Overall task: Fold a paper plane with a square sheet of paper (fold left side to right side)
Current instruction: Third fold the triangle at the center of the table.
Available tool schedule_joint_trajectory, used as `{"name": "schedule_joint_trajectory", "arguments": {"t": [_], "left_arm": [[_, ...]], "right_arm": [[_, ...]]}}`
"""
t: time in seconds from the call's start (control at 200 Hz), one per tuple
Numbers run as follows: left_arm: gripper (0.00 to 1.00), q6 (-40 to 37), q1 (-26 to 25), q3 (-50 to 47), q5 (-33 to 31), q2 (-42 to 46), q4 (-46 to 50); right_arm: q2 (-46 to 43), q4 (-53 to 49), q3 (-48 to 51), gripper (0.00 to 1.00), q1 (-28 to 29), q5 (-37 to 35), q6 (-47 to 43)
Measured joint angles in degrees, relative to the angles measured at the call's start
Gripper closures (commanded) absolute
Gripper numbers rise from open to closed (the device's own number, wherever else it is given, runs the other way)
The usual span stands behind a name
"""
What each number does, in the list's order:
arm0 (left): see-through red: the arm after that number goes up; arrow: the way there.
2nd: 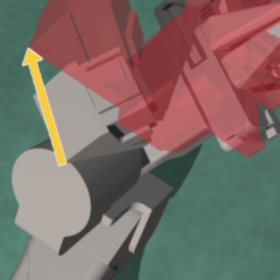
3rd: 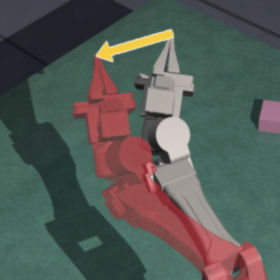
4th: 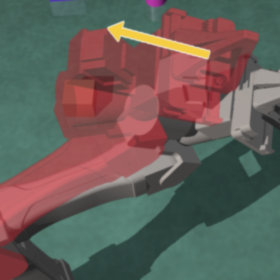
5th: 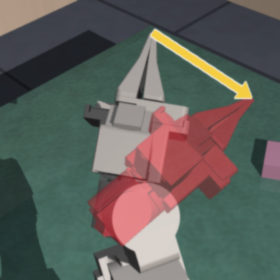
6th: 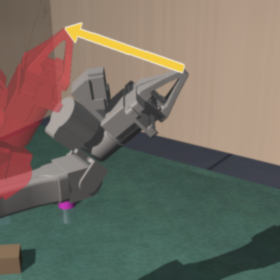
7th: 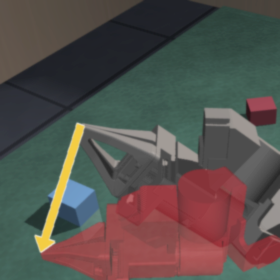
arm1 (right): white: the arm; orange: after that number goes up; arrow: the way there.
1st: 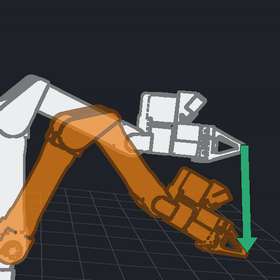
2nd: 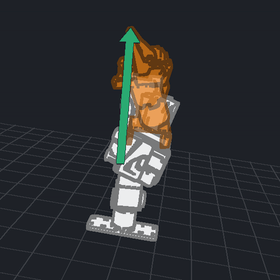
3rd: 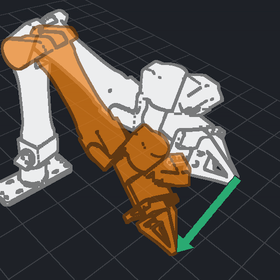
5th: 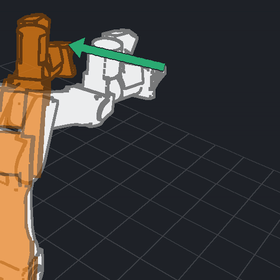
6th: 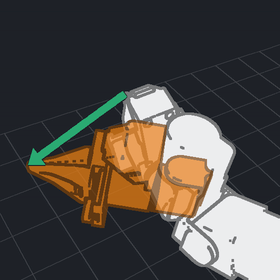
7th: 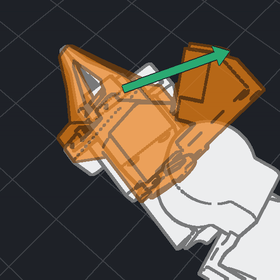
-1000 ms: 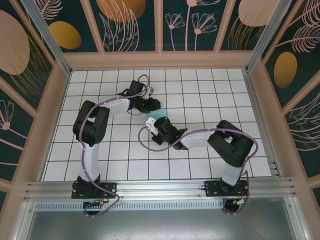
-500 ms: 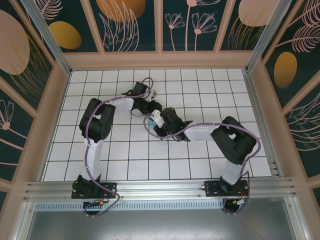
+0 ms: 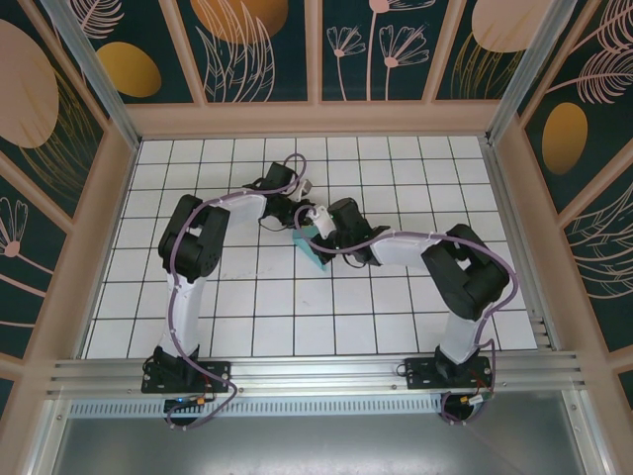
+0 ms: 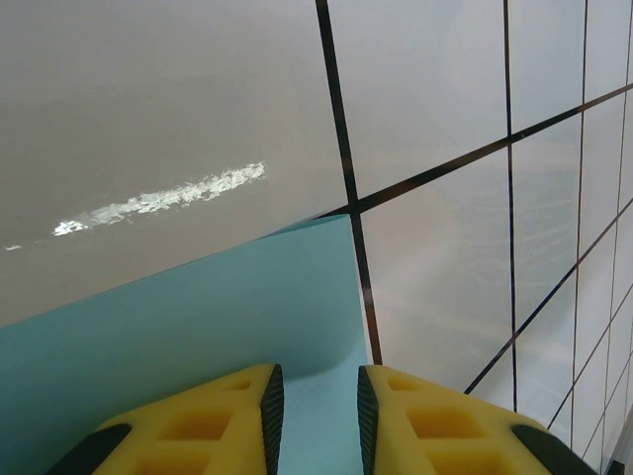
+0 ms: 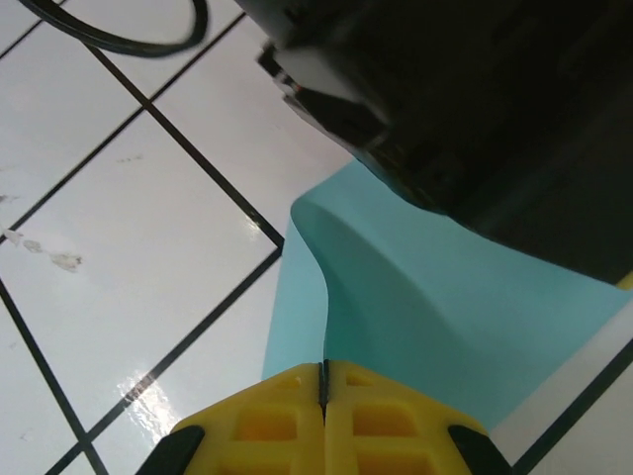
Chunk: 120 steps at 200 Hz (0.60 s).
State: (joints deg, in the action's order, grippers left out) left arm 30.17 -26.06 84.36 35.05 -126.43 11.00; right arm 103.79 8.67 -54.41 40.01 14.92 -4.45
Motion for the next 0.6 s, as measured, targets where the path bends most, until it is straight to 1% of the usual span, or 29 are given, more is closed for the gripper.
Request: {"name": "schedule_joint_trajectory", "arguments": {"t": [0.601], "left_arm": [[0.71,0.00,-0.39,0.20,-0.59,0.00,0.20]], "right_arm": [[2.95,-1.66,-1.18,1.00,-1.77,0.20,2.27]]}}
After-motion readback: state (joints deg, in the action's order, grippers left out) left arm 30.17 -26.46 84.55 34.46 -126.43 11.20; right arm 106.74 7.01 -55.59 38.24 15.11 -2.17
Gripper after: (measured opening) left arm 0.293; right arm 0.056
